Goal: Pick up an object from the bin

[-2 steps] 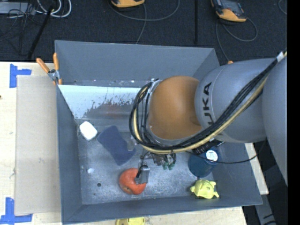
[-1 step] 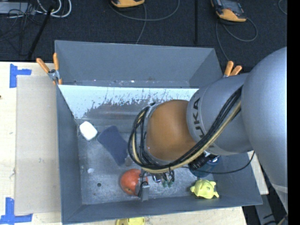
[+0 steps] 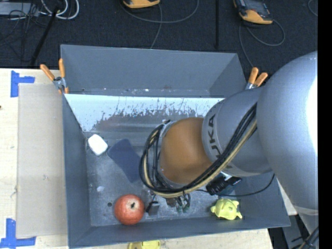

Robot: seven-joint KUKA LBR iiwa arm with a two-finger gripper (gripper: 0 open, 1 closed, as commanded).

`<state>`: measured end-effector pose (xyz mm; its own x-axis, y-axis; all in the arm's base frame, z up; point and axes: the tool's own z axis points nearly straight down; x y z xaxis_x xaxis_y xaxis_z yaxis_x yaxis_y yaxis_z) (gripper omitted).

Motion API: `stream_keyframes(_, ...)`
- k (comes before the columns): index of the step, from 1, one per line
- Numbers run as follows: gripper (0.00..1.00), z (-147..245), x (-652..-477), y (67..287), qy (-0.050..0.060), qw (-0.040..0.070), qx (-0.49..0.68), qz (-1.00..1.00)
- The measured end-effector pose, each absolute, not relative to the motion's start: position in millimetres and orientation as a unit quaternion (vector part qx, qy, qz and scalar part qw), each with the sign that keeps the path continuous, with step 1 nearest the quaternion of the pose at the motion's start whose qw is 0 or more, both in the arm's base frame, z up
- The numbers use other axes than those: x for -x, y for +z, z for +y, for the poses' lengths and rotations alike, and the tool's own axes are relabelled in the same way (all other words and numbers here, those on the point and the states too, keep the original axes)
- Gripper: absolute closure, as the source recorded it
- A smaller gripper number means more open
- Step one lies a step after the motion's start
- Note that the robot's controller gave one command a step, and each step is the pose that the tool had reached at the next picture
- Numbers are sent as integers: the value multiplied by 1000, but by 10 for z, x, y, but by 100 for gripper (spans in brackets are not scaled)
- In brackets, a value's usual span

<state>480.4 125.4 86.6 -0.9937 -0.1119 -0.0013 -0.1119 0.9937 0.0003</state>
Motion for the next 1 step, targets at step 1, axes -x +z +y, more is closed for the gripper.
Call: stream_keyframes(1, 0, 1251, -4802, 858, 0, 0, 54, 999)
